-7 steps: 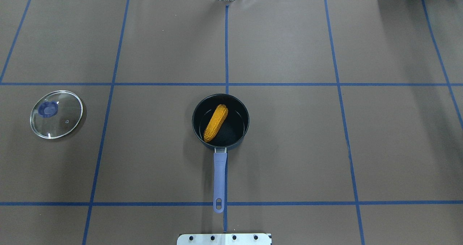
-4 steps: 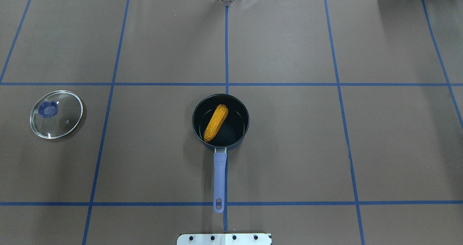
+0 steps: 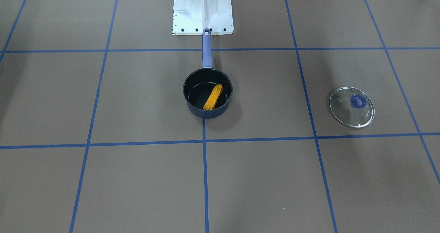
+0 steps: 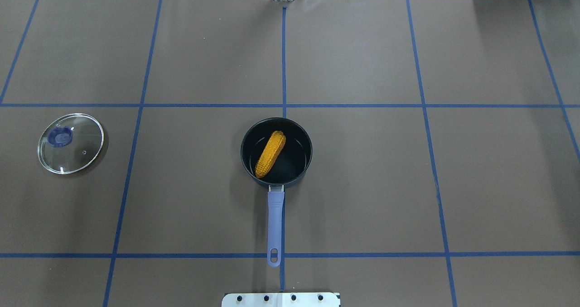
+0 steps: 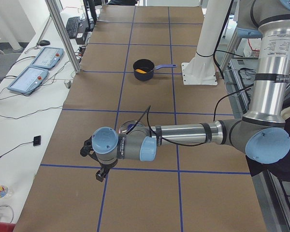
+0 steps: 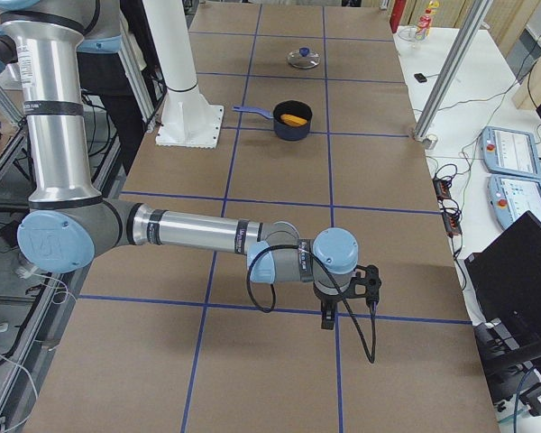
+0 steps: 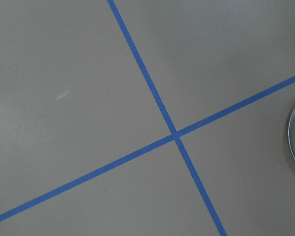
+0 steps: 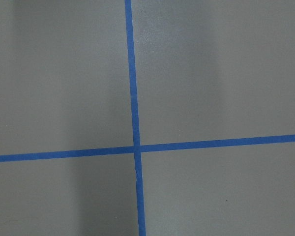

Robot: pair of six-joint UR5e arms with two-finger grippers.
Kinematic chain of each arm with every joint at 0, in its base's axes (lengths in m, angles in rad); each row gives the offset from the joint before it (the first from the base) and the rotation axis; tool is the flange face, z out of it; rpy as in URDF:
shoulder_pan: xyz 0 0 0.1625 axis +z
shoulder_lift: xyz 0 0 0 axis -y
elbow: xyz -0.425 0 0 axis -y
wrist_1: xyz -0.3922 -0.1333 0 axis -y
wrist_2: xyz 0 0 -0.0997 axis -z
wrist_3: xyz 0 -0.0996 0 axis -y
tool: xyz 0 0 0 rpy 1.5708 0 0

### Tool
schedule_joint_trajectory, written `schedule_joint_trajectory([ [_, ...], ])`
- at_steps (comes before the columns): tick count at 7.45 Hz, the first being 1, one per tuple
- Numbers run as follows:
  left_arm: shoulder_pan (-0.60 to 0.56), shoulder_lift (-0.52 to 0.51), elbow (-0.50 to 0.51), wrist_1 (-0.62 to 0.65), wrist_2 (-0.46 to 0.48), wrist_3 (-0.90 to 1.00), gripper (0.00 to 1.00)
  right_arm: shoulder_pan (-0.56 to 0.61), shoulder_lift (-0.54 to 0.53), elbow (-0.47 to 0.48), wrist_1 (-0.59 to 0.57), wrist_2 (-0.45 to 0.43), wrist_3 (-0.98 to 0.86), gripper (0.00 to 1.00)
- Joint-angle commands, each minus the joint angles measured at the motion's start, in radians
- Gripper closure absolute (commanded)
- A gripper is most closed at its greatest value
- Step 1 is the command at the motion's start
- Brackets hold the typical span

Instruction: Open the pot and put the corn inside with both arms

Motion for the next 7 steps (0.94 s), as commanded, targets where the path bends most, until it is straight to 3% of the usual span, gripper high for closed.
schedule_joint_trajectory([
  [1, -0.011, 0.016, -0.015, -0.002, -0.001, -0.002, 0.02, 0.0, -0.001, 0.025, -0.009, -0.001, 0.001, 0.0],
  [2, -0.012, 0.055, -0.044, -0.008, -0.004, -0.002, 0.02, 0.0, 0.01, 0.025, -0.011, 0.001, 0.003, 0.0],
  [4, -0.012, 0.187, -0.203, -0.001, -0.001, -0.013, 0.02, -0.009, 0.023, 0.025, -0.023, -0.001, 0.007, 0.0],
  [7, -0.012, 0.195, -0.204, -0.001, -0.001, -0.014, 0.02, -0.017, 0.028, 0.02, -0.026, -0.001, 0.009, 0.0],
])
